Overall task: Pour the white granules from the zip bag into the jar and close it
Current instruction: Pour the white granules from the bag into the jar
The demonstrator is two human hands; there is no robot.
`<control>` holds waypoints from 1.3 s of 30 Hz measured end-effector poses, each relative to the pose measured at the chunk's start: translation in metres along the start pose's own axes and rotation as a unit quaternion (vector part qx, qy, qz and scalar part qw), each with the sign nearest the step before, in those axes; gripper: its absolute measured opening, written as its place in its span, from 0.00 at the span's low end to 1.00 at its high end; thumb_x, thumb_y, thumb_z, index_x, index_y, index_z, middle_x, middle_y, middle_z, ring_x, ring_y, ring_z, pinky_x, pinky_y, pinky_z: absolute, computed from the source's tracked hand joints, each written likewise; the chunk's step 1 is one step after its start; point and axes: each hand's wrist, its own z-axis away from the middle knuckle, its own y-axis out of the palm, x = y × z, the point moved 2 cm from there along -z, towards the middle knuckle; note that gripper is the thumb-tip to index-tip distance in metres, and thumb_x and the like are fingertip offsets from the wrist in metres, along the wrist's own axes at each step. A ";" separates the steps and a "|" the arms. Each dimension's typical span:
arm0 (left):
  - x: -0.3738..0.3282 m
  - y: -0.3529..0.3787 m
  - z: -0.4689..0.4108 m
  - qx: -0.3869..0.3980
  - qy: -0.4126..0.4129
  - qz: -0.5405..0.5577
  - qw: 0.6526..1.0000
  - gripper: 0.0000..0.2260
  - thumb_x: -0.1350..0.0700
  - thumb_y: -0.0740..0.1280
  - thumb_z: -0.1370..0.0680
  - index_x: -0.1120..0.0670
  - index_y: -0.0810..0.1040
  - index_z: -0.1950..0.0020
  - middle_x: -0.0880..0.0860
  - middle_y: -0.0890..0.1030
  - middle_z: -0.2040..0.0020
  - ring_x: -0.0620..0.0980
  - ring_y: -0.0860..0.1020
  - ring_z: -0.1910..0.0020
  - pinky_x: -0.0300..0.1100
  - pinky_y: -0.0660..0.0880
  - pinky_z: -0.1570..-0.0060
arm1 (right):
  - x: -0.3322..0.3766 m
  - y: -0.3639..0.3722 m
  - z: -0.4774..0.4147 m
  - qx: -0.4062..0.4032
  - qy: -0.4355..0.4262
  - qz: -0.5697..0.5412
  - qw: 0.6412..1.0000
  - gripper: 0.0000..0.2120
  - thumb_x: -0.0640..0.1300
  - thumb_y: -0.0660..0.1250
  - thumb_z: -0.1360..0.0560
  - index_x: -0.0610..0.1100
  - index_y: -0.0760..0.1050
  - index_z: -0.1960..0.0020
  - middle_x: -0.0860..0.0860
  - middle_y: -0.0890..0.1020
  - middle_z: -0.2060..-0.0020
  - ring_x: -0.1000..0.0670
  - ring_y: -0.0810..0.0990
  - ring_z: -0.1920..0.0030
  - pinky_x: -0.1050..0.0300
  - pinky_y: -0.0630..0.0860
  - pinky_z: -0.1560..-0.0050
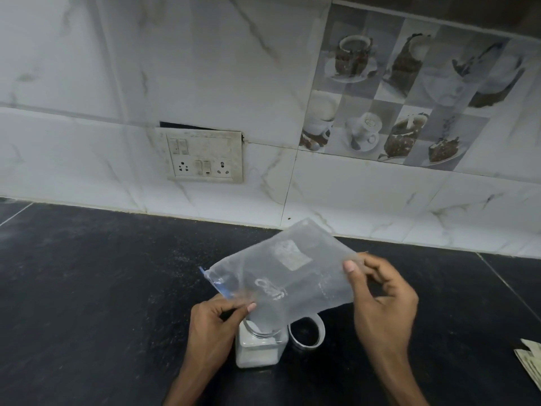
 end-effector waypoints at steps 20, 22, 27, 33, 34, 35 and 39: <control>0.000 0.001 -0.001 0.008 -0.014 -0.023 1.000 0.24 0.67 0.80 0.33 0.34 0.86 0.65 0.38 0.87 0.62 0.35 0.85 0.61 0.23 0.77 0.57 | -0.006 0.003 0.011 0.072 0.010 0.053 0.996 0.11 0.39 0.75 0.27 0.56 0.85 0.53 0.62 0.87 0.57 0.60 0.85 0.58 0.67 0.80 0.59; -0.002 -0.001 -0.001 0.008 -0.011 -0.019 1.000 0.23 0.66 0.80 0.34 0.34 0.86 0.65 0.38 0.87 0.63 0.34 0.85 0.61 0.22 0.76 0.57 | -0.007 -0.008 0.006 -0.010 0.025 0.000 1.000 0.10 0.43 0.74 0.28 0.58 0.84 0.54 0.60 0.87 0.57 0.60 0.85 0.57 0.71 0.78 0.58; -0.010 -0.003 -0.003 0.008 -0.009 -0.022 1.000 0.22 0.67 0.78 0.31 0.36 0.87 0.64 0.38 0.87 0.61 0.34 0.85 0.58 0.23 0.76 0.57 | -0.015 0.000 0.018 0.073 0.064 0.031 0.995 0.12 0.38 0.74 0.26 0.56 0.84 0.56 0.59 0.87 0.59 0.60 0.85 0.59 0.70 0.78 0.60; -0.030 -0.011 -0.010 -0.021 0.015 -0.001 1.000 0.26 0.69 0.76 0.30 0.34 0.85 0.61 0.39 0.87 0.63 0.32 0.83 0.65 0.26 0.77 0.66 | -0.030 -0.022 0.015 -0.012 0.124 -0.014 0.992 0.09 0.39 0.73 0.25 0.54 0.84 0.54 0.53 0.88 0.59 0.56 0.86 0.58 0.68 0.80 0.59; -0.034 -0.012 -0.012 -0.019 0.033 0.006 0.999 0.26 0.70 0.75 0.29 0.35 0.85 0.58 0.40 0.88 0.60 0.33 0.83 0.62 0.26 0.77 0.62 | -0.033 -0.021 0.020 -0.007 0.141 -0.015 0.990 0.09 0.39 0.73 0.25 0.54 0.84 0.55 0.53 0.88 0.60 0.56 0.86 0.60 0.68 0.80 0.60; -0.038 -0.012 -0.015 -0.016 0.049 0.016 0.999 0.26 0.71 0.74 0.28 0.36 0.86 0.56 0.41 0.88 0.58 0.35 0.84 0.59 0.27 0.78 0.60 | -0.037 -0.020 0.025 -0.005 0.156 -0.013 0.988 0.09 0.40 0.73 0.25 0.55 0.84 0.55 0.53 0.88 0.61 0.55 0.86 0.61 0.69 0.79 0.61; -0.052 -0.016 -0.024 -0.009 0.097 0.041 0.994 0.11 0.60 0.73 0.26 0.43 0.85 0.54 0.48 0.87 0.55 0.48 0.83 0.58 0.31 0.78 0.59 | -0.052 -0.022 0.039 -0.014 0.215 -0.018 0.976 0.12 0.35 0.76 0.29 0.53 0.85 0.57 0.53 0.88 0.63 0.57 0.86 0.64 0.71 0.78 0.62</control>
